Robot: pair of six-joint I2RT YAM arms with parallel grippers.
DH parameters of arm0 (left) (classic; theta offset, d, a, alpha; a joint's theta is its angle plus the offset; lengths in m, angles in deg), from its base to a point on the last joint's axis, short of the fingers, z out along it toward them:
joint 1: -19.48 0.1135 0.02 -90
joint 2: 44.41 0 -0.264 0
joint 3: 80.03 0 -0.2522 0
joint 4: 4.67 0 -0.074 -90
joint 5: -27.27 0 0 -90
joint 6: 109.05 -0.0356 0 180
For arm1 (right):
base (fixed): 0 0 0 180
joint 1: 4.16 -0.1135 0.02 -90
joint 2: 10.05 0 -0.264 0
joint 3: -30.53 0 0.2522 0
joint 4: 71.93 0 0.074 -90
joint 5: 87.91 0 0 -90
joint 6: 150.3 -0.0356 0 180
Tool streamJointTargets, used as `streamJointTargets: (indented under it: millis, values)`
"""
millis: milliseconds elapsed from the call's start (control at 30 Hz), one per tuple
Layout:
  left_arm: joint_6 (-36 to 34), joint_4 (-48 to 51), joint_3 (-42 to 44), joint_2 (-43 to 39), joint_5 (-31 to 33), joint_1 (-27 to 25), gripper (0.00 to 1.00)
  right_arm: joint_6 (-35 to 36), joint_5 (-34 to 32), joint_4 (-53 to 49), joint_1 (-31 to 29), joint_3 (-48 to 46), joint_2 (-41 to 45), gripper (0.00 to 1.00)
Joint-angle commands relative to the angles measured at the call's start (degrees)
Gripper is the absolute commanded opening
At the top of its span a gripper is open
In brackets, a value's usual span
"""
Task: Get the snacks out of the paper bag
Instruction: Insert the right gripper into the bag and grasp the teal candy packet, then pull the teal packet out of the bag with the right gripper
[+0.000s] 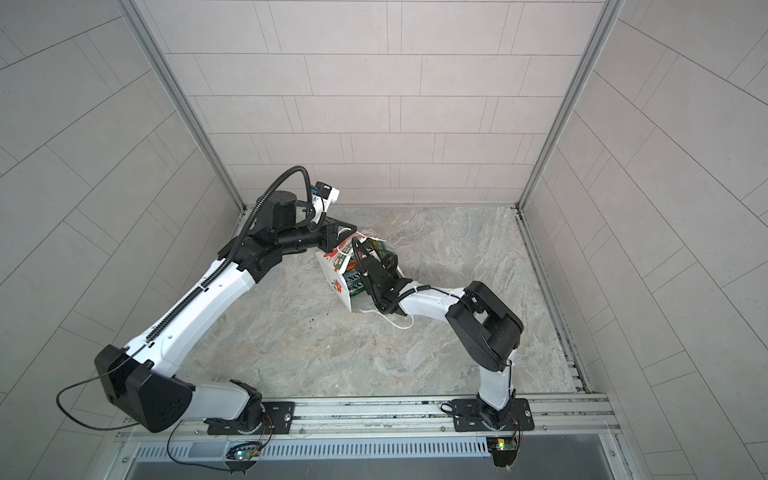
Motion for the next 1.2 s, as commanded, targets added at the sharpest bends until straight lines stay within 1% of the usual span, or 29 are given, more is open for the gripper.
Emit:
streamJointTargets:
  millis: [0,233,600,833,1000,1167]
  values:
    - [-0.70,-0.51,0.35,-1.46,2.09,0.00,0.00,-0.07,2.73,-0.02,-0.03,-2.67,4.63,0.00]
    - [0.56,-0.42,0.60,-0.93,6.01,-0.02,0.00,-0.02,7.87,-0.71,0.11,-6.70,10.47,0.00]
    - [2.33,-0.52,0.34,0.15,6.97,-0.05,0.00,1.83,15.42,-6.55,0.19,-9.08,20.43,0.00]
    - [2.79,-0.81,0.53,-0.18,7.39,0.01,0.00,2.97,19.28,-11.06,0.56,-11.67,29.67,0.00]
    - [2.96,-0.94,0.68,-0.44,7.69,-0.02,0.00,3.53,19.22,-15.56,0.65,-12.10,36.49,0.00]
    - [3.05,-1.03,0.71,-0.55,7.81,0.00,0.00,4.46,17.53,-21.73,0.65,-9.77,42.97,0.00]
